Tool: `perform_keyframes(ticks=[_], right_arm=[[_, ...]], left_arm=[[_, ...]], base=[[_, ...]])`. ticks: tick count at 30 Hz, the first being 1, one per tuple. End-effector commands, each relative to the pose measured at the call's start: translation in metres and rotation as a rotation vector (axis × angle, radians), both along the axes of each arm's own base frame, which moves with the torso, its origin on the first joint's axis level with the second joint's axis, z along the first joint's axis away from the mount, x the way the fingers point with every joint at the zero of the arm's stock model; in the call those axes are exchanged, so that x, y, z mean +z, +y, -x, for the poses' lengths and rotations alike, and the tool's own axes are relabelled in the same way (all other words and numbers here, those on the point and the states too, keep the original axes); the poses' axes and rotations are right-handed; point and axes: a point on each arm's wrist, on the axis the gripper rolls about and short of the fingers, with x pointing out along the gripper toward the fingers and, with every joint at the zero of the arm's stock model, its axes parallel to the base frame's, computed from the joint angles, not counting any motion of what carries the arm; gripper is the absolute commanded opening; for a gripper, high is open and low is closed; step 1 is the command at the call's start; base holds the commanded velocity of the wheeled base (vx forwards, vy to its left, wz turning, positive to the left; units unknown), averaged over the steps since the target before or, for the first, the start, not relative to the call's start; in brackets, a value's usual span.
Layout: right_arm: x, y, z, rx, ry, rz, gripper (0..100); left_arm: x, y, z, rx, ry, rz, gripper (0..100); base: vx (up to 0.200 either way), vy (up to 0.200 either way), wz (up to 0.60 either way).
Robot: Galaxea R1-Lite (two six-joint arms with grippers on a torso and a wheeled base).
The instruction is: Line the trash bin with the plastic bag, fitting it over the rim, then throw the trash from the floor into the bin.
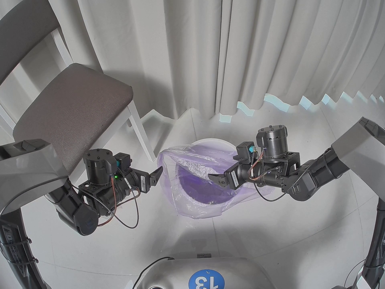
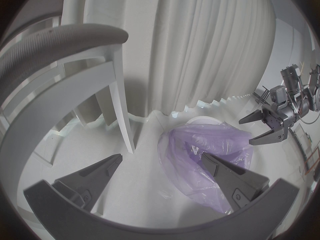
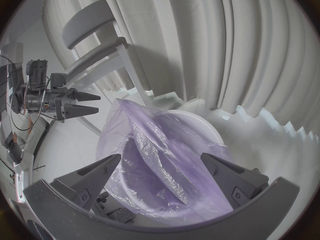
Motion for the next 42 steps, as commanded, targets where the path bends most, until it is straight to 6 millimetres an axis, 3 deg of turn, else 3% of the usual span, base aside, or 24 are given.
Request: perform_keyframes(ticks=[1, 10, 11, 25, 35, 42], right_arm=[[-0.016, 0.003, -0.011, 0.003, 0.012, -0.001, 100], [-0.028, 0.003, -0.025, -0.004, 0.013, -0.004, 100], [-0.028, 0.003, -0.026, -0.004, 0.013, -0.006, 0], [-0.002, -0.003, -0.03, -0.021, -0.049, -0.038, 0], [0.026, -0.015, -0.055, -0.072, -0.148, -0.084, 0], [0.04, -0.022, -0.088, -0.123, -0.235, -0.116, 0]], left_arm=[[-0.003, 0.001, 0.003, -0.002, -0.001, -0.011, 100], [-0.002, 0.002, 0.003, 0.001, -0.01, -0.006, 100], [-0.002, 0.002, 0.003, 0.001, -0.013, -0.005, 100], [-0.007, 0.0, 0.001, -0.003, -0.028, 0.001, 100], [-0.007, 0.001, 0.0, 0.0, -0.027, -0.001, 100], [-0.008, 0.002, 0.002, -0.024, -0.033, 0.009, 100]], base=[[0.0, 0.0, 0.0], [0.0, 0.0, 0.0], [0.0, 0.0, 0.0], [0.0, 0.0, 0.0], [0.0, 0.0, 0.0], [0.0, 0.0, 0.0]])
